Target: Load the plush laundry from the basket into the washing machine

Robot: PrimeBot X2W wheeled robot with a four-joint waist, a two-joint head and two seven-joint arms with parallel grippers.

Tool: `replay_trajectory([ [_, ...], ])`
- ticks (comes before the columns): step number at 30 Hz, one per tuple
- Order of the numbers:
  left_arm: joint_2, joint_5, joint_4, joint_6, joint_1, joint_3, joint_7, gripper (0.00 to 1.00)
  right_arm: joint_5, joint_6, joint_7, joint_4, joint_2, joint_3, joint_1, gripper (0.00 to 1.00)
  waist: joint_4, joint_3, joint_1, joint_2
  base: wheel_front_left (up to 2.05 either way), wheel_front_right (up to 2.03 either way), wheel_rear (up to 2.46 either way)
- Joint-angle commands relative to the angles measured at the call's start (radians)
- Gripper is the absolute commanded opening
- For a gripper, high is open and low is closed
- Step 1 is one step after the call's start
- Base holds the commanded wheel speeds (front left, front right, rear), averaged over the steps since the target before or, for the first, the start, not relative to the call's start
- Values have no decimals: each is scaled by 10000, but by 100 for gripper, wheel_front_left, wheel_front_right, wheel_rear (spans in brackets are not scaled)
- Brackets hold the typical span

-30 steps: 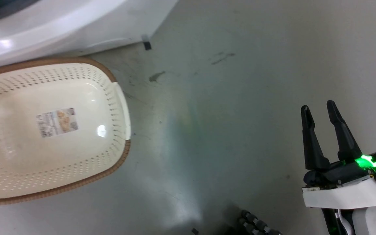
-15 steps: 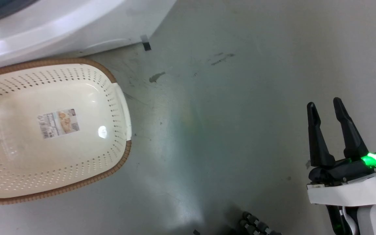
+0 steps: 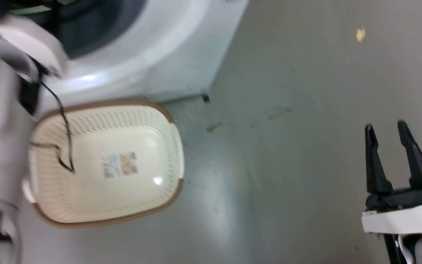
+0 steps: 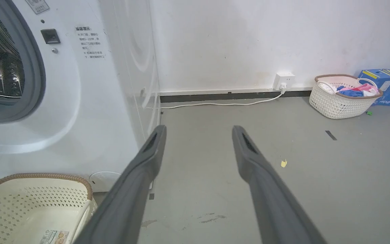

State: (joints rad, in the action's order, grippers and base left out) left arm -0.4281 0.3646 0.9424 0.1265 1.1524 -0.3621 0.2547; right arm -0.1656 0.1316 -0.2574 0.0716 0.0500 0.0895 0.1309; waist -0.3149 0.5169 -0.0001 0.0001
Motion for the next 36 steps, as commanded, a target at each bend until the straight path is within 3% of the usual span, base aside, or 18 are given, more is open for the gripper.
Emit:
replay_trajectory([
  [1,77,53,-304,40,-381,119,59,100,150,-9,-44,-52,2,108,-138,100,897,-1119,1,-1,0,0,0],
  [11,1360,154,-3671,-77,-4715,1179,68,100,1168,-9,-44,-219,2,671,-676,100,2523,-3169,1,-1,0,0,0],
  [21,2123,-362,-5870,-698,-8314,2060,69,100,1309,-9,-44,-435,2,562,-1253,100,3601,-4387,1,-1,0,0,0],
  [22,2340,-468,-6404,-868,-9305,2291,69,100,1587,-9,-44,-532,2,315,-1525,100,3757,-4606,1,-1,0,0,0],
  [29,2785,-1281,-7176,-1400,-10941,2328,70,100,1594,-9,-44,-694,2,229,-2170,100,4088,-4889,1,-1,0,0,0],
  [36,2937,-2075,-7630,-1425,-11503,2195,70,100,1505,-9,-44,-701,2,119,-2331,100,4145,-4884,1,-1,0,0,0],
])
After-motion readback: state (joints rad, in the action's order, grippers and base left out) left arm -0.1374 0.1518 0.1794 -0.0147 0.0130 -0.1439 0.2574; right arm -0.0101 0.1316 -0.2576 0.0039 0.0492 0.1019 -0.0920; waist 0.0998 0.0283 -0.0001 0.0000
